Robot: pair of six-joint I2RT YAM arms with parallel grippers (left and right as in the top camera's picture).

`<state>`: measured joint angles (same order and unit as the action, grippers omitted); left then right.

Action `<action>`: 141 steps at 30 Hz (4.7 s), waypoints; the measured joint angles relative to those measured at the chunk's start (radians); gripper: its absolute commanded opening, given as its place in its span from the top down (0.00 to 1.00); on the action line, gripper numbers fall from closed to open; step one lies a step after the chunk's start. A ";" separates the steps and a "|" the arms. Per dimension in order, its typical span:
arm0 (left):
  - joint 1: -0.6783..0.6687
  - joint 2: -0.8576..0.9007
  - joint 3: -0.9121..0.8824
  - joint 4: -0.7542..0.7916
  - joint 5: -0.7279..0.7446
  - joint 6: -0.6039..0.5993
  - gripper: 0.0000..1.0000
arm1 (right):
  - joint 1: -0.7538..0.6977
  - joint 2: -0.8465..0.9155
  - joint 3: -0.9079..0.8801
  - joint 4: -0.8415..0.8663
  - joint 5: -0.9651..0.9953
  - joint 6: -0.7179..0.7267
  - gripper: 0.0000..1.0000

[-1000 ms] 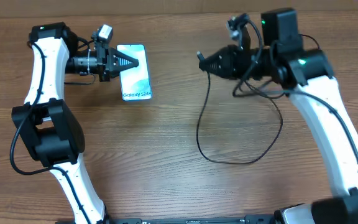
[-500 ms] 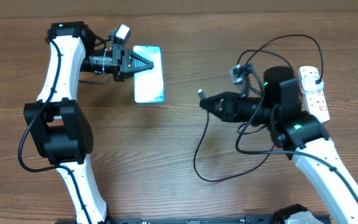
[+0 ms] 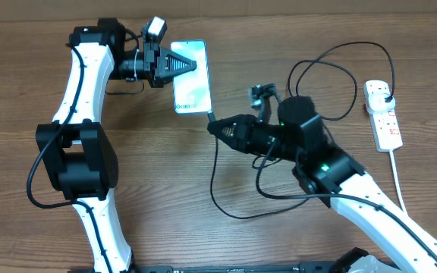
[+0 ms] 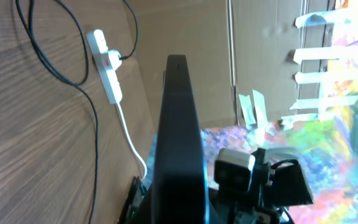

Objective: Plug charger to phone and switch on socket
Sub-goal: 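Bring the plug up under the phone's bottom port, then align the plug tip with the phone port and push upward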

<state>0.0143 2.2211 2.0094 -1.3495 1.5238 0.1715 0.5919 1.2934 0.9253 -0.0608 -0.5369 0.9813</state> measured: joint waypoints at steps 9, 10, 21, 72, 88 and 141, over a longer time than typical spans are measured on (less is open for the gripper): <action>0.000 0.000 0.000 0.240 0.007 -0.369 0.96 | 0.037 0.090 0.000 0.117 0.021 0.076 0.96; 0.000 0.000 0.000 0.241 0.007 -0.404 0.95 | 0.037 0.090 0.000 0.121 0.022 0.078 0.96; -0.011 0.000 0.000 0.278 0.007 -0.463 0.96 | 0.037 0.123 0.000 0.181 0.064 0.088 0.96; -0.021 0.000 0.000 0.543 0.002 -0.750 0.96 | 0.072 0.125 0.000 0.249 0.298 0.145 0.96; -0.024 0.000 0.000 0.562 -0.017 -0.749 0.96 | 0.072 0.125 0.000 0.264 0.253 0.129 0.96; -0.045 0.000 0.000 0.746 0.008 -0.951 0.96 | 0.072 0.125 0.000 0.292 0.294 0.066 0.96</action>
<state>-0.0311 2.2211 2.0090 -0.6033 1.5318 -0.7799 0.6636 1.4185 0.9253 0.2314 -0.2428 1.0470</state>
